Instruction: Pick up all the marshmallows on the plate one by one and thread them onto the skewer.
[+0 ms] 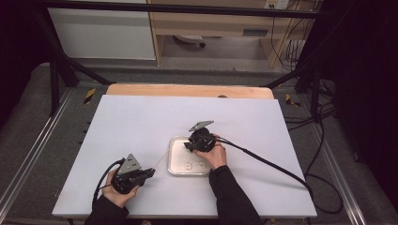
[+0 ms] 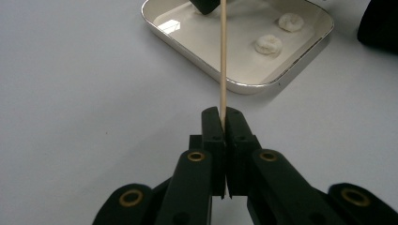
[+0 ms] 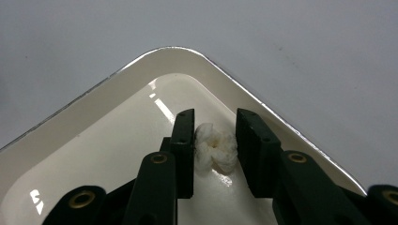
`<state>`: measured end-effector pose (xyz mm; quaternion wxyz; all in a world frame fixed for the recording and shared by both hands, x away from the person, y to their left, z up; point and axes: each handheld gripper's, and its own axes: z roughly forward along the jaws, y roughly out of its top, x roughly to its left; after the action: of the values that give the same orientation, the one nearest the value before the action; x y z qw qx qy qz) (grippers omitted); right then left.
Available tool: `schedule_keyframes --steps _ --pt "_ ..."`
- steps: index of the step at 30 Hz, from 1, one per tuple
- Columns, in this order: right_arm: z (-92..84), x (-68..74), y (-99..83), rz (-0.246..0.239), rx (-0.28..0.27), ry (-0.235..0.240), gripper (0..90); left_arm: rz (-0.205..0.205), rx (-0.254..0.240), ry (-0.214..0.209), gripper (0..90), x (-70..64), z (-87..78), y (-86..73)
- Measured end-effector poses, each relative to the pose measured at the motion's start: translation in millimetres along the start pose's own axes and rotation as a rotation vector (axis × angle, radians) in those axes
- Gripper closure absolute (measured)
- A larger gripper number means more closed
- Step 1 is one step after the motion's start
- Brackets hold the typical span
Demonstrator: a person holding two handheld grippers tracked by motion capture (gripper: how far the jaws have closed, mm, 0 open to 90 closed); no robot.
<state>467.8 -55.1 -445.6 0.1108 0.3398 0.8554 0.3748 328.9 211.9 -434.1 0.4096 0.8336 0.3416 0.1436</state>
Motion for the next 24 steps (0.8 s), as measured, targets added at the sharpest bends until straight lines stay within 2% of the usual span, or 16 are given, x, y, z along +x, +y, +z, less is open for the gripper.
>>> schedule_keyframes --steps 10,24 --pt "-21.4 1.6 7.2 0.021 -0.017 0.054 72.1 0.004 -0.014 0.003 88.4 -1.5 -0.9 0.3" --pt "-69.2 2.0 3.6 0.088 -0.129 0.140 72.9 0.005 -0.027 -0.006 88.4 -5.7 -0.1 1.1"
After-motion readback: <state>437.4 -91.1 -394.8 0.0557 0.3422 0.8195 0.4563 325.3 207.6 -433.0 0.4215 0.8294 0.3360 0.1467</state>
